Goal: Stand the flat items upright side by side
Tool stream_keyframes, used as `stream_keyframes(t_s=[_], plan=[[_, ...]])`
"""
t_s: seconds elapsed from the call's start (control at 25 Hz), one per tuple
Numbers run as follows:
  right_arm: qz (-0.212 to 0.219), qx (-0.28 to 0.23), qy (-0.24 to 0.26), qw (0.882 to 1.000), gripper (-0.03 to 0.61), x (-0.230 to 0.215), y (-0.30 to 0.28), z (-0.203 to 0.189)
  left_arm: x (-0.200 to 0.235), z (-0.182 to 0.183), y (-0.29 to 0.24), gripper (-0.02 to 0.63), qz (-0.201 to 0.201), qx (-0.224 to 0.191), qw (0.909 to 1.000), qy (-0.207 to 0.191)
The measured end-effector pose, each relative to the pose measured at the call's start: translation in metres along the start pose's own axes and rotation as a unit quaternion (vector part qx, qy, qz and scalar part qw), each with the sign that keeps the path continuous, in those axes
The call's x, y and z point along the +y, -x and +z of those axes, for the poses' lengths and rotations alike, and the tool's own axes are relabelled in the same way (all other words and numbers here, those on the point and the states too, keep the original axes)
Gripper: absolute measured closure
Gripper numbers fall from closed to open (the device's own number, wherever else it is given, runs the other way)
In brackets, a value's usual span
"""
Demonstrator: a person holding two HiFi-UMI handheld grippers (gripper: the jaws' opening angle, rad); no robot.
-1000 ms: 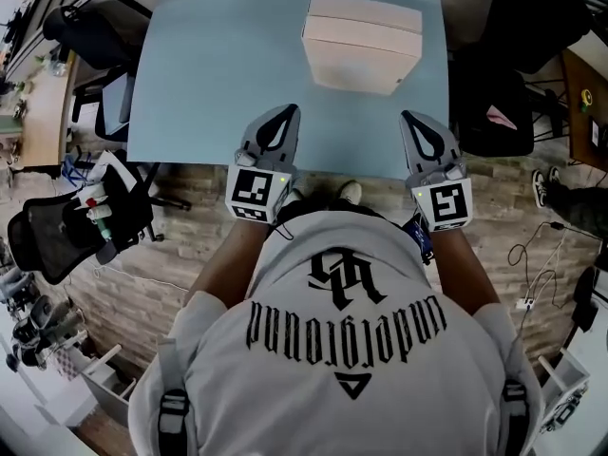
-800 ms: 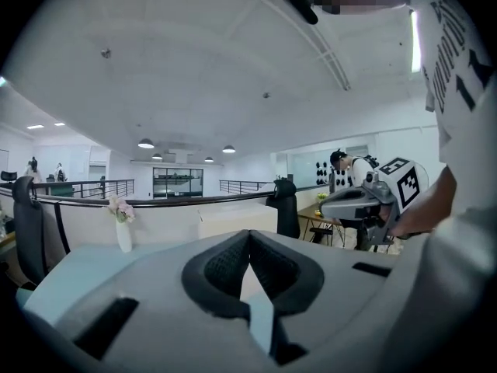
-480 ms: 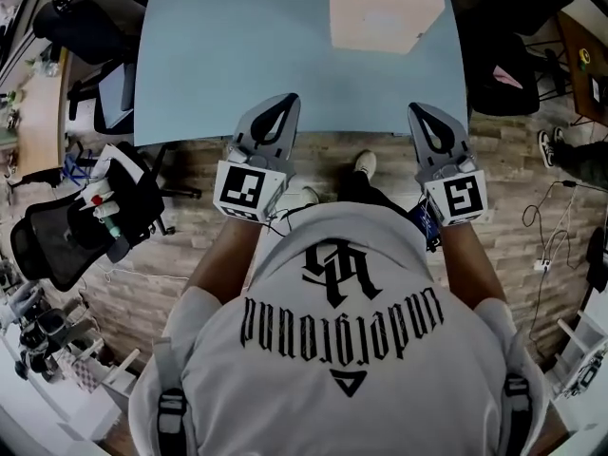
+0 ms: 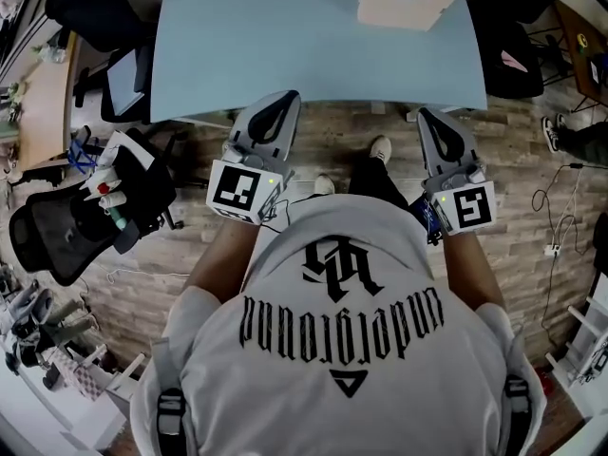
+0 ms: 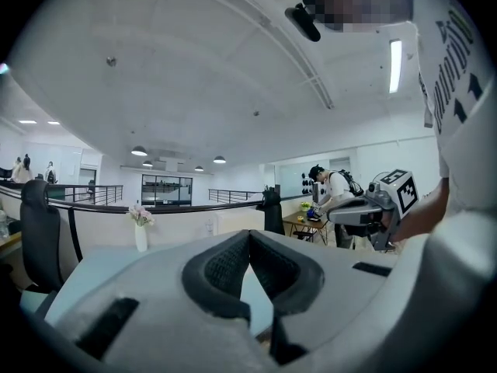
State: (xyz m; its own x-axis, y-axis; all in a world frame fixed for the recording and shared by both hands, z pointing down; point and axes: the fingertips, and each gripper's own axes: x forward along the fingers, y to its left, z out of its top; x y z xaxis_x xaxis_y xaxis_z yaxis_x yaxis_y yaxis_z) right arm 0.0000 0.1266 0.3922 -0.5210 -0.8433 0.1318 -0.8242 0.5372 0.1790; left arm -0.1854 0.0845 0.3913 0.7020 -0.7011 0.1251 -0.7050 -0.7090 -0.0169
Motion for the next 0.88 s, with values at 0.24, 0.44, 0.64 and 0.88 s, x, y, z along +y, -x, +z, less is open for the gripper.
stream_keyframes(t_s=[0.24, 0.44, 0.64, 0.88], plan=[[0.001, -0.008, -0.003, 1.000, 0.574, 0.040, 0.016, 0.016, 0.003, 0.007, 0.041, 0.615, 0.007, -0.011, 0.9999, 0.003], [-0.002, -0.006, -0.004, 1.000, 0.574, 0.050, 0.019, 0.017, 0.011, 0.011, 0.060, 0.615, 0.020, -0.023, 0.9995, 0.008], [-0.003, -0.012, -0.007, 1.000, 0.574, 0.054, 0.016, 0.024, 0.016, 0.015, 0.067, 0.615, 0.024, -0.030, 0.9992, 0.003], [-0.004, -0.016, -0.009, 1.000, 0.574, 0.059, 0.012, 0.032, 0.023, 0.018, 0.075, 0.615, 0.024, -0.036, 0.9990, 0.002]])
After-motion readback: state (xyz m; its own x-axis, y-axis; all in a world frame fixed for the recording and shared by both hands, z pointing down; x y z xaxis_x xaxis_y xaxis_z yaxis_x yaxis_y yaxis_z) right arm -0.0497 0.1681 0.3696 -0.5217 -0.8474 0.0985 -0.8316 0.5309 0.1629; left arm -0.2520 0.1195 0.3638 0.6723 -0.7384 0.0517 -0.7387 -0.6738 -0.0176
